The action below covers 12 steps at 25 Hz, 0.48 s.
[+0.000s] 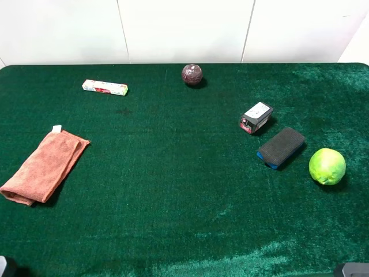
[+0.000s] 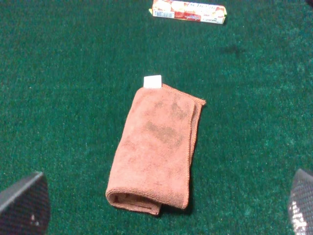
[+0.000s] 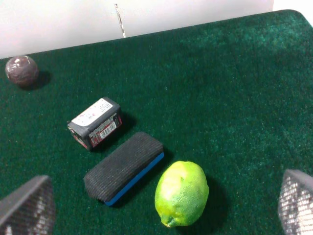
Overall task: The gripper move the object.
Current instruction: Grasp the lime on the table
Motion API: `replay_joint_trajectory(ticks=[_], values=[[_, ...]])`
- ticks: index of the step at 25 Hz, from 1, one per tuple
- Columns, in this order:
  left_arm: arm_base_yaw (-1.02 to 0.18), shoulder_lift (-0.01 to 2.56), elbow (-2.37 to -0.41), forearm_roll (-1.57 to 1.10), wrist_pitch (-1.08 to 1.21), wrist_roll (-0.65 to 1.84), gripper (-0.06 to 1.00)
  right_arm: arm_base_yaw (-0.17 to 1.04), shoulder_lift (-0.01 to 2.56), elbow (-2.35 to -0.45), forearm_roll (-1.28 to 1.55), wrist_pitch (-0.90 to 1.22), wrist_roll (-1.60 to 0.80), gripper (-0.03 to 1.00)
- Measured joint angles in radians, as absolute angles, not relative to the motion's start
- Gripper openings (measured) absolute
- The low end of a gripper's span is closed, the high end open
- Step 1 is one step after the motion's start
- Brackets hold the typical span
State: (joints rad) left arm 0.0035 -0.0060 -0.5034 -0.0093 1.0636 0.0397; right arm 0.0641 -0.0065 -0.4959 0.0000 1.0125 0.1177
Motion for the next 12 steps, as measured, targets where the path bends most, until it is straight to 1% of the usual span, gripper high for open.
replay_joint_trajectory(ticks=[12], values=[[0.003, -0.006, -0.503, -0.009, 1.064, 0.040, 0.99, 0.064, -0.007, -0.496, 0.000, 1.013, 0.118, 0.70]])
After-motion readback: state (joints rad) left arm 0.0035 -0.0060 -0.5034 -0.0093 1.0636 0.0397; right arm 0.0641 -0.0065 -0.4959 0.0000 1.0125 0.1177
